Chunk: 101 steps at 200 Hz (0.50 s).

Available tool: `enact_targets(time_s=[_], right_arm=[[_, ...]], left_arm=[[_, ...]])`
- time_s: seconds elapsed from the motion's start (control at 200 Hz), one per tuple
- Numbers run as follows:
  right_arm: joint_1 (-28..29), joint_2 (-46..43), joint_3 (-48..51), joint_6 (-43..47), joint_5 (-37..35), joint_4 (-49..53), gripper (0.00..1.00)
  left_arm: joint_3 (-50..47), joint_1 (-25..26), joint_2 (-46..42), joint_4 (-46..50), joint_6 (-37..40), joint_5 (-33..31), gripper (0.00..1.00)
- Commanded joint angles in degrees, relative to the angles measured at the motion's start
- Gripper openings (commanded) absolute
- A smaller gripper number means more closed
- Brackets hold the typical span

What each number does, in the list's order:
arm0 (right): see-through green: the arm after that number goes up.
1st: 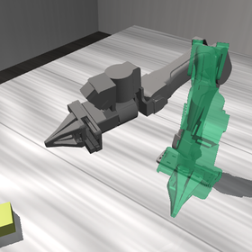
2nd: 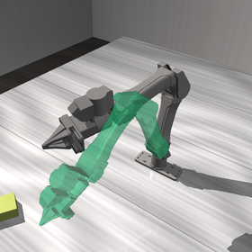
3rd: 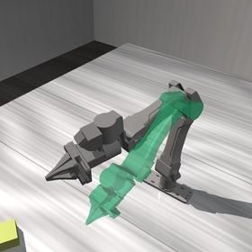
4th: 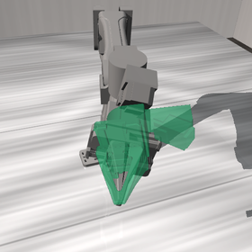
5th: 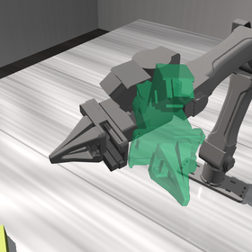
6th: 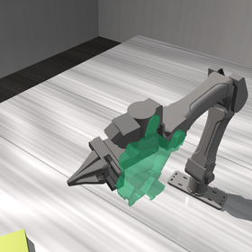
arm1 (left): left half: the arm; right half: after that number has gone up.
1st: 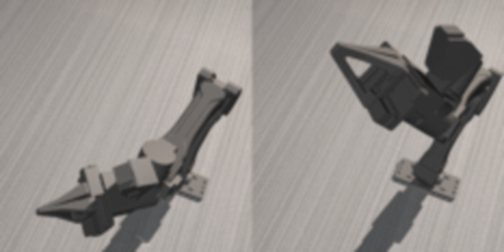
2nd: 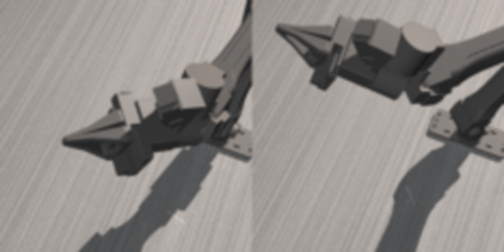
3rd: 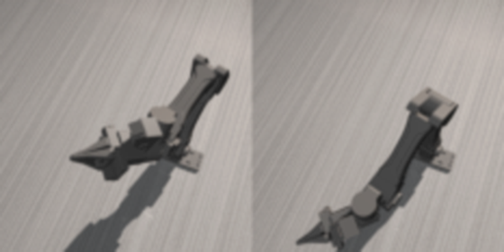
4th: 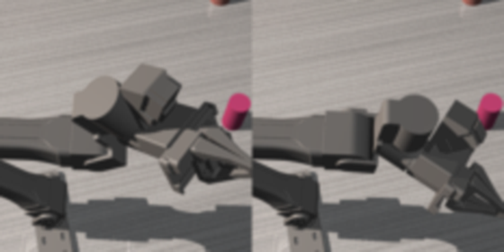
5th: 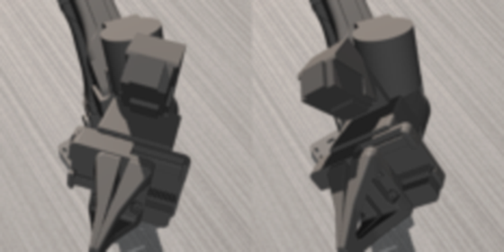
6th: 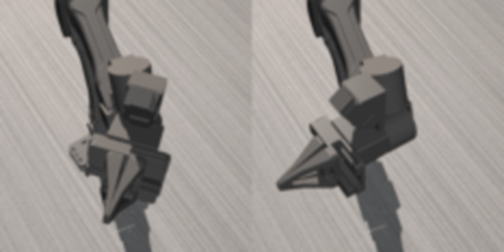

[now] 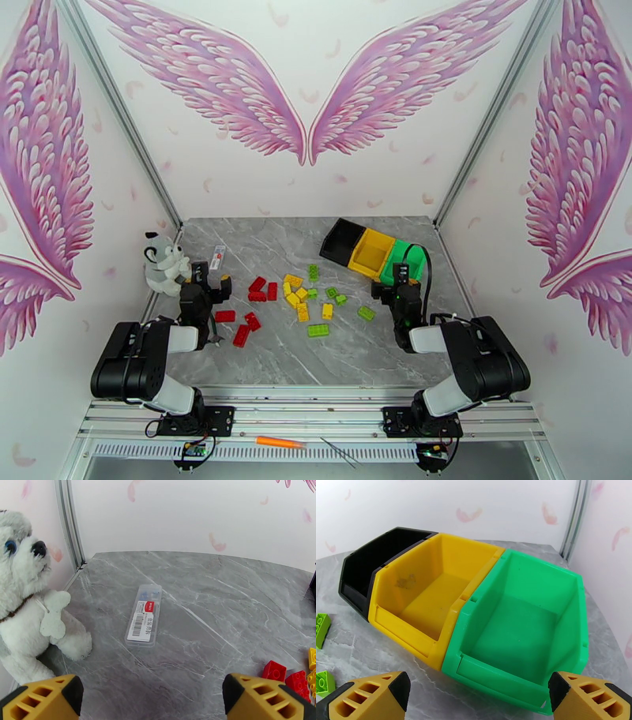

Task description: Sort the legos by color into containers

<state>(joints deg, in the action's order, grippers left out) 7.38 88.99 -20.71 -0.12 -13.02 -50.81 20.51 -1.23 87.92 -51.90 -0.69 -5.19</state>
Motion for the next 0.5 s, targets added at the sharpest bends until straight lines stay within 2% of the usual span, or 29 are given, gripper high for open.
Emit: enact_targets(time_s=[0.0,0.045,0.085,0.11,0.185,0.26,0.35,0.44,0.5], right_arm=[[-0.3,-0.4,-1.2,0.2,-0.4,-1.1,0.99],[-0.2,-2.2,-1.2,-0.5,-1.3,1.1,0.99],[-0.1,-3.0,0.3,0.4,-0.6,-1.7,0.99],[0.7,-4.5,0.7,0.8,-2.6,-1.7,0.99],[2.4,-12.1,-0.7,0.2,-8.6,8.4,0.99],[2.7,-18.9,-0.5,-2.9,-10.6,14.1,0.99],[2.6,-28.7,0.2,-16.5,-12.5,22.3,0.99],[2.1,-37.3,-5.2,-31.9,-13.5,43.0,0.99],[1.4,-40.2,-11.6,-37.0,-8.1,56.0,0.99]], left_arm=[[0.5,0.1,-1.2,0.5,-0.3,-0.6,0.99],[-0.9,0.5,-2.9,-0.8,-0.6,-2.4,0.99],[-2.2,1.1,-5.1,-1.5,-0.9,-5.2,0.99],[-2.7,1.5,-7.4,-0.4,-1.0,-7.4,0.99],[-1.4,2.9,-15.6,9.5,-1.8,-12.6,0.99],[0.4,4.1,-24.5,18.0,-5.9,-15.5,0.99],[4.2,4.7,-35.1,31.0,-14.3,-14.7,0.99],[4.9,4.7,-43.0,35.8,-20.0,-10.4,0.99],[4.2,4.6,-47.3,37.1,-27.1,-10.1,0.99]])
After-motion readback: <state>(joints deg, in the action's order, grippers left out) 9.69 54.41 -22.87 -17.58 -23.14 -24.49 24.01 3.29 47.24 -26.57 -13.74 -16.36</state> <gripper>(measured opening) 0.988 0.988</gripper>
